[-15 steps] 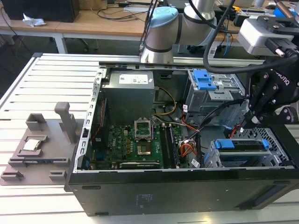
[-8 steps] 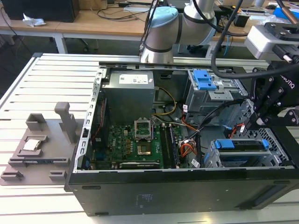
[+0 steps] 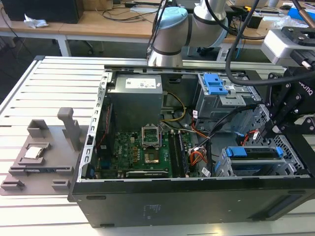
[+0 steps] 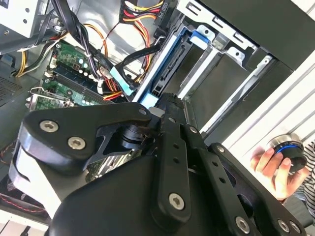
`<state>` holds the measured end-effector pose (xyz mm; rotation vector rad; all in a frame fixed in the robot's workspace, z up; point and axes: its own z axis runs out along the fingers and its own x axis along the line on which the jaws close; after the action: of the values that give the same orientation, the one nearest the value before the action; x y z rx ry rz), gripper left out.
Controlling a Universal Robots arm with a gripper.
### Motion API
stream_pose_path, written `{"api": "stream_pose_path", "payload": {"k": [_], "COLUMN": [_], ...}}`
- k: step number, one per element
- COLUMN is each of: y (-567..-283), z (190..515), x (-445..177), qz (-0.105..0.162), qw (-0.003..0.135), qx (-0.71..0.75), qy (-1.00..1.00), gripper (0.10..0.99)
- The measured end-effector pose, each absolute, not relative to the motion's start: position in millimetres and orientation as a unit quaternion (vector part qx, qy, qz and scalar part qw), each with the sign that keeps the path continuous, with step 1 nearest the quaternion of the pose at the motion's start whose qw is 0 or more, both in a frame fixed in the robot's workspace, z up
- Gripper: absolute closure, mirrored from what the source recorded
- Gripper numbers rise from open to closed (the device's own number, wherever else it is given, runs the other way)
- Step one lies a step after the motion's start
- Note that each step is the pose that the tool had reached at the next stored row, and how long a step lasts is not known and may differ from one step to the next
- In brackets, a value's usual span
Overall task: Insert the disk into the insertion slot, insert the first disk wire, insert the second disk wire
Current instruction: 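Insert the disk into the insertion slot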
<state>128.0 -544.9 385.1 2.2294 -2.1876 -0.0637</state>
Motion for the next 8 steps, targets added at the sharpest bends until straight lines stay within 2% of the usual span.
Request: {"api": "stream_pose_path", "payload": {"k": [8], "y": [-544.9], "z": [375.0], "x": [129.2], "qz": [-0.02], "qw": [0.009], "qx": [0.714], "qy": [-0.7], "gripper": [0.98]}}
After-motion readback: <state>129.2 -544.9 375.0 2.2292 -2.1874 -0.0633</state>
